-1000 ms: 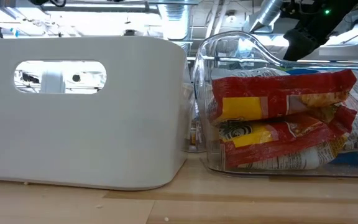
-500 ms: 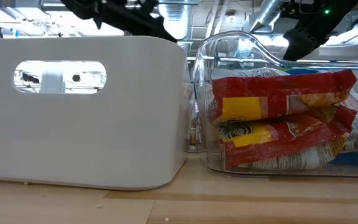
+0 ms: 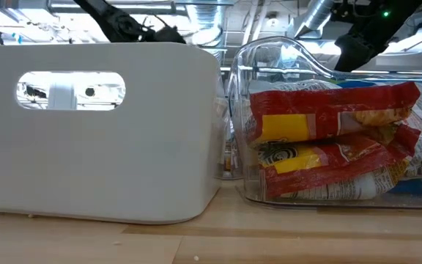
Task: Pick & Place Food Item
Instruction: Put the orange noodle pack into the bottom transparent bin
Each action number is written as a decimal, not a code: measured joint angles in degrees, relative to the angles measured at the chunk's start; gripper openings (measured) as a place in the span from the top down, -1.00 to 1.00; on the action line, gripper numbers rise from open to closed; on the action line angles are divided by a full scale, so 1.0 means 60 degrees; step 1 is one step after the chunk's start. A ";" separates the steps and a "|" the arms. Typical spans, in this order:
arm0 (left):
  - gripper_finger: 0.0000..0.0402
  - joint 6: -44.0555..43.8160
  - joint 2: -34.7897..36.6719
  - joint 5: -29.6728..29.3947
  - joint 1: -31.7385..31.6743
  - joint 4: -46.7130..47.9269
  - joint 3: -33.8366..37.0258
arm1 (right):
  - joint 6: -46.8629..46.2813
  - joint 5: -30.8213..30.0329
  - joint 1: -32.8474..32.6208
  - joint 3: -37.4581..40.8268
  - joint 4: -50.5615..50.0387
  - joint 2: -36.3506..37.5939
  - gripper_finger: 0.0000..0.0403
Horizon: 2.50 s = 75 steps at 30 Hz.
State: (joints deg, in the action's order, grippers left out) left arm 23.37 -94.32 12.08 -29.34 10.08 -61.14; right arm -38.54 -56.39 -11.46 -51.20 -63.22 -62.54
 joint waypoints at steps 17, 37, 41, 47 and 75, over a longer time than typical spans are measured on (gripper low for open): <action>0.48 -0.4365 0.0050 0.0154 -0.1107 0.1043 0.1343 | -0.0004 0.0177 -0.0015 0.0000 -0.0036 -0.0004 0.13; 0.42 -0.6503 0.0080 0.0871 -0.1035 -0.0951 0.2702 | -0.0004 0.0250 -0.0015 0.0000 -0.0055 -0.0004 0.13; 0.38 -0.7013 0.0080 0.0862 -0.1035 -0.1421 0.3090 | -0.0004 0.0399 -0.0015 0.0000 -0.0106 -0.0004 0.13; 0.34 -0.7482 0.0080 0.1027 -0.1035 -0.2423 0.3375 | -0.0004 0.0403 -0.0015 0.0000 -0.0109 -0.0004 0.13; 0.35 -0.8017 -0.0805 0.1399 -0.0809 -0.4195 0.3781 | -0.0004 0.0428 -0.0084 0.0000 -0.0142 -0.0004 0.13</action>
State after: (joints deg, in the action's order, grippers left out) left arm -24.73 -99.15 20.47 -34.20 -15.09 -38.46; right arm -38.57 -53.82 -11.97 -51.20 -64.07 -62.57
